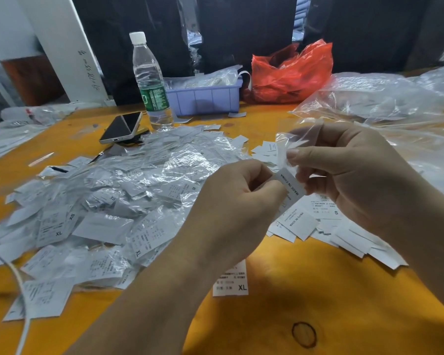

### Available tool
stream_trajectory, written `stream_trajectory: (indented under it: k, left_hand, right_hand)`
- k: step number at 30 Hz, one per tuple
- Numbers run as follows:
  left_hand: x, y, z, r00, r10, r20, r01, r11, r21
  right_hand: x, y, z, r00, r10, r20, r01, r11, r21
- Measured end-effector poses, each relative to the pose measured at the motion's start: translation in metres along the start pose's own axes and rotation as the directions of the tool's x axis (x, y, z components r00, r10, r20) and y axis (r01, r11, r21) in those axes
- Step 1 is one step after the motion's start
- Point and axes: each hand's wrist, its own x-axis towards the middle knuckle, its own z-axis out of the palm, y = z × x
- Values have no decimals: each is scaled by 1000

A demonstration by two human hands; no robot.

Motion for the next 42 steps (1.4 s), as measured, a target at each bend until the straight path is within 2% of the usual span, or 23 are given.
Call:
stream_trajectory:
  k: [3,7,10,14,19,24,27,32,36,42]
  left_hand:
    - [1,-1,0,999,-36,-6,36,997,-63]
    - [6,-2,-6,985,-162,-58,142,956,-257]
    - [10,-4,-12,954,-296,-54,238,853,-465]
    - [10,-2,-13,939,-345,14,277,729,-626]
    - [8,0,-10,930,-325,171,347,624,-700]
    - [6,-1,-6,910,-348,226,396,563,-726]
    - [7,-4,-4,908,-371,194,396,611,-685]
    - [7,-4,0,946,-281,159,323,797,-511]
    - [5,-4,1,964,-220,149,261,888,-379]
    - [4,-3,0,977,-178,115,203,942,-265]
  right_hand:
    - [0,0,0,1000,-8,-6,8,1000,19]
    - [2,-1,-3,998,-10,-65,12,999,37]
    - [3,-2,-4,998,-15,-68,18,999,45]
    - [4,-1,-5,997,-7,-81,13,997,71]
    - [4,3,-5,997,-22,-75,30,993,116]
    - [3,4,-3,999,-26,-37,33,981,189]
    - [1,4,-1,998,-43,-37,49,981,190]
    - [-2,6,4,995,-77,-64,86,984,157]
    - [-3,8,6,991,-103,-85,111,989,99]
    - [-2,6,4,992,-64,-112,76,992,101]
